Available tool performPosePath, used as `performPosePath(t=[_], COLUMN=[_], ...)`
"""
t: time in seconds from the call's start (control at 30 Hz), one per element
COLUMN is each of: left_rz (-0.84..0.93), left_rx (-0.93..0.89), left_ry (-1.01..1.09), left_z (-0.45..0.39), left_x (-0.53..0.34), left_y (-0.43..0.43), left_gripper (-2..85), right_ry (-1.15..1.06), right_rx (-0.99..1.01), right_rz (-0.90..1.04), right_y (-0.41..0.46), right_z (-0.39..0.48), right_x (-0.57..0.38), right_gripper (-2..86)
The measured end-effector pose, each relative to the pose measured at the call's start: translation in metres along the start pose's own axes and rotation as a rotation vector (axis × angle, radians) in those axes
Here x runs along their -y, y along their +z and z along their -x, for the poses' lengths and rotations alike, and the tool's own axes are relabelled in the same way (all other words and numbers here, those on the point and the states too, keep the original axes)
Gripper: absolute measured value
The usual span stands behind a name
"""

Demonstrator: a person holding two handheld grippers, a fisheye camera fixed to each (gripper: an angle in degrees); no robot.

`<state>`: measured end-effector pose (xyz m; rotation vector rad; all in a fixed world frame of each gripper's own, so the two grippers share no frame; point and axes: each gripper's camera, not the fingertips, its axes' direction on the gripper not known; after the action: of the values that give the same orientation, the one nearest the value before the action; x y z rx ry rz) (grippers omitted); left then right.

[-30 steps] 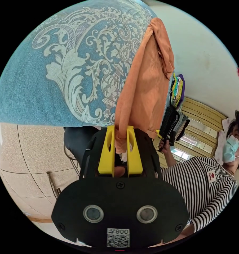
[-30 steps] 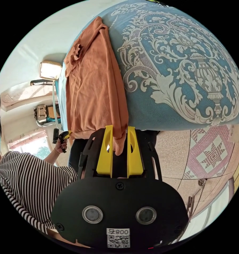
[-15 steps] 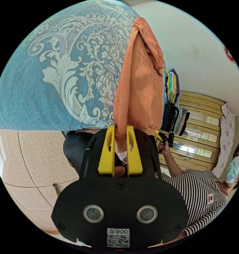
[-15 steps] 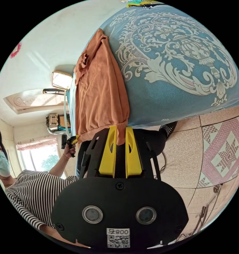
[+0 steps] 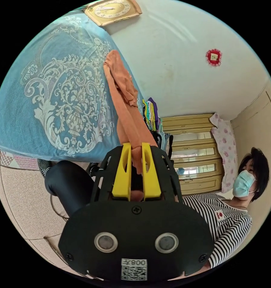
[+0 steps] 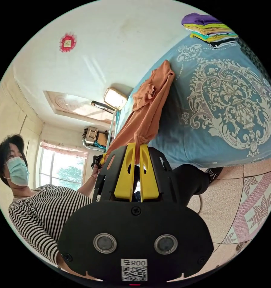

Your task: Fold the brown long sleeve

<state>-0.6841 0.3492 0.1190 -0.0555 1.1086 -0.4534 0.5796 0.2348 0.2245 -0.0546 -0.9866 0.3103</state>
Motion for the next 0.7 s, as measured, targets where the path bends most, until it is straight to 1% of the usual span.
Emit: performPosePath(t=[0.23, 0.57, 0.7], left_rz=[-0.022, -0.046, -0.038], left_rx=[-0.025, -0.091, -0.097], left_ry=[0.025, -0.046, -0.032], left_z=[-0.025, -0.031, -0.040], left_x=[-0.056, -0.138, -0.157], left_y=[-0.038, -0.074, -0.088], left_gripper=[6.5, 6.5, 6.4], right_ry=[-0.068, -0.031, -0.036], right_rx=[0.038, 0.085, 0.101], right_rz=[-0.020, -0.015, -0.013], right_y=[-0.042, -0.073, -0.083], right_z=[0.030, 0.036, 0.041], right_x=[-0.051, -0.130, -0.150], right_gripper=[1.9, 1.7, 1.6])
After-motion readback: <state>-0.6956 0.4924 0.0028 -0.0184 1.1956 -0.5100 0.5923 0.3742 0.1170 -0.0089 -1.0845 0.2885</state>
